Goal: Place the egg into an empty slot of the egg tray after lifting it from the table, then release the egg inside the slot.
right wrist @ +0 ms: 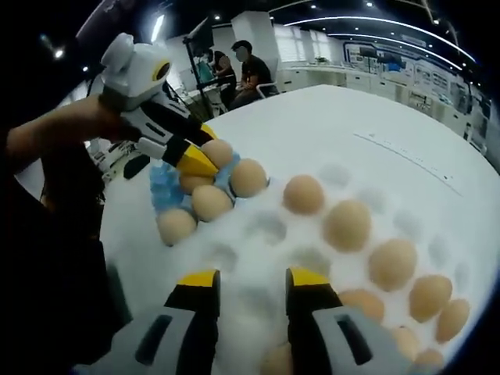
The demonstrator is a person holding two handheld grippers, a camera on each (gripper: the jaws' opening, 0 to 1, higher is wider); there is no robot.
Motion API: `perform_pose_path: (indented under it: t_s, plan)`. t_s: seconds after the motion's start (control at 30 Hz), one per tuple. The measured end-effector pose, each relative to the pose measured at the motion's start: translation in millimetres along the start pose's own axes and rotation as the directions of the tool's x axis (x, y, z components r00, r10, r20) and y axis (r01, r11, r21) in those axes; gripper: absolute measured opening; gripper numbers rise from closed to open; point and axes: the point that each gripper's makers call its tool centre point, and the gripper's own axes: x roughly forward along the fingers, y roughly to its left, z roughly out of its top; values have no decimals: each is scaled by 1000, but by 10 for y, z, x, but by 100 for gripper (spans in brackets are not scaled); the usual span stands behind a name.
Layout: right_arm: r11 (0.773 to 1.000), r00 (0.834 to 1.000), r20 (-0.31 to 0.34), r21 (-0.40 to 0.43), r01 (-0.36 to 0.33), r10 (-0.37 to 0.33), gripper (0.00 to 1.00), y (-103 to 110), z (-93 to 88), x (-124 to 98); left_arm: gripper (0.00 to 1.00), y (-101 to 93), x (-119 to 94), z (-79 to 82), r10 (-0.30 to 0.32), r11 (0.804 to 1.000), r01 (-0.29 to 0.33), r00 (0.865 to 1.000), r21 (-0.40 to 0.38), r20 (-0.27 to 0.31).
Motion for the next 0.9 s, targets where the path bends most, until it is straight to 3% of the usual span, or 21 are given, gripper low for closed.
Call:
perform_pose_path:
  t_s: [0.47,0.77,0.9]
  plan:
    - [1000,1000,9,-12,-1,1,34,1,-1,-1,28,0,83,4,-6,1000,6,999,5,-49]
    - [1000,1000,14,-18,-1,1,34,9,3,6,28,17,66,24,26,996,-20,997,83,-72]
    - [1000,1000,16,-18,-3,3,34,9,3,13,28,75,80,1,44,991,-27,991,132,-127]
